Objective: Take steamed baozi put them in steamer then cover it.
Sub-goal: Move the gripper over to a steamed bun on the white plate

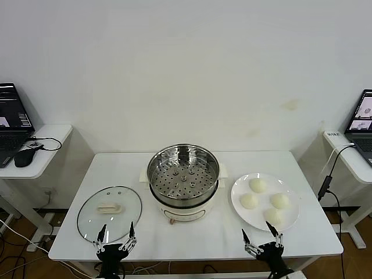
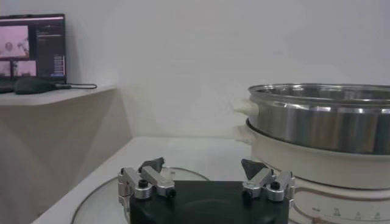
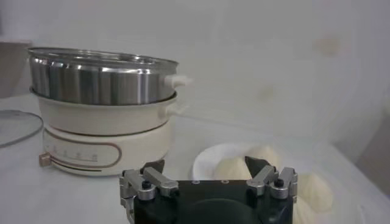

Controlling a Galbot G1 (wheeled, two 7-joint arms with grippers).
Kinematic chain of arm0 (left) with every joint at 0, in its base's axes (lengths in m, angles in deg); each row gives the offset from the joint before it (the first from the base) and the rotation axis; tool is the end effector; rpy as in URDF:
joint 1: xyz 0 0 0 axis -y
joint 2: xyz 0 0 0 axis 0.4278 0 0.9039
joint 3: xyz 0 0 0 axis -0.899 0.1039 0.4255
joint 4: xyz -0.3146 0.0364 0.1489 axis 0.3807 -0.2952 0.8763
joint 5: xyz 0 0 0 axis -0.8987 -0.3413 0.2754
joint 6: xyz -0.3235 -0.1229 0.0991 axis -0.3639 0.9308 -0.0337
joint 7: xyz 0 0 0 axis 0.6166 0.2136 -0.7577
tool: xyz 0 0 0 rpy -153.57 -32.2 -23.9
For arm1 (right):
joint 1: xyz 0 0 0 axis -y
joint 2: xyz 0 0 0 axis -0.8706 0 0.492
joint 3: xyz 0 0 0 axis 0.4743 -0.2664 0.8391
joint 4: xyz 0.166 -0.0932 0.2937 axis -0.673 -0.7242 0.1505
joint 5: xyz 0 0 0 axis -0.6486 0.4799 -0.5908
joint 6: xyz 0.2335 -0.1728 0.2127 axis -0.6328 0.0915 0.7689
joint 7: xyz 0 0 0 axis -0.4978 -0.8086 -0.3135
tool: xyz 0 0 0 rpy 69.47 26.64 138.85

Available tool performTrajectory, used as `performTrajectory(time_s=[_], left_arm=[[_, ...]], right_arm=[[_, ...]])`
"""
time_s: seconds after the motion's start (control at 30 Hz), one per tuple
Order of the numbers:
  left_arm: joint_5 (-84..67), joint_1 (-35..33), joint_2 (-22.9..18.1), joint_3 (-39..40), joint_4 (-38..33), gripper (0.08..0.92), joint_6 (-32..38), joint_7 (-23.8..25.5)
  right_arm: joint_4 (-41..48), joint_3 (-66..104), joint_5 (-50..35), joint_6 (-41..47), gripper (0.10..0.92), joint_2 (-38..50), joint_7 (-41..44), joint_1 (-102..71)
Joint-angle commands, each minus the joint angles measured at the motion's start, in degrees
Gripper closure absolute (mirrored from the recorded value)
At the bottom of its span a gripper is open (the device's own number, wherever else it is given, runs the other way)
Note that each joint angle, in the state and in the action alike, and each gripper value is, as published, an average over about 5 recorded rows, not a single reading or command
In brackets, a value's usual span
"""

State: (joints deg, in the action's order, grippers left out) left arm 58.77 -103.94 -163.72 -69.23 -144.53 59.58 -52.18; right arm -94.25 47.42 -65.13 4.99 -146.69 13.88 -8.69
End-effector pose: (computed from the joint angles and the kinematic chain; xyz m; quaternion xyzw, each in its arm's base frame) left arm 0.1300 0.0138 -0.3453 0.0508 -0.9951 -0.0240 0.0818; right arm 0.1461 -0.0926 -0.3364 0.0889 -0.9841 0.1241 0.0908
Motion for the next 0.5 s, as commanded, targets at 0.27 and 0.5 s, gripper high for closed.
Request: performTrajectory(time_s=[0.27, 0.5], left_arm=[[4.0, 0.3, 0.9, -0.9, -0.3, 0.177, -2.3, 0.8], [5.8, 0.4, 0.7, -1.6, -0.8, 0.177, -2.5, 0.9]], right_arm=[[4.8, 6.3, 22.1, 5.9, 0.202, 15.3, 5.4, 13.5], [15.2, 1.0, 30.8, 6.2, 0.203, 27.4, 19.3, 28.6]])
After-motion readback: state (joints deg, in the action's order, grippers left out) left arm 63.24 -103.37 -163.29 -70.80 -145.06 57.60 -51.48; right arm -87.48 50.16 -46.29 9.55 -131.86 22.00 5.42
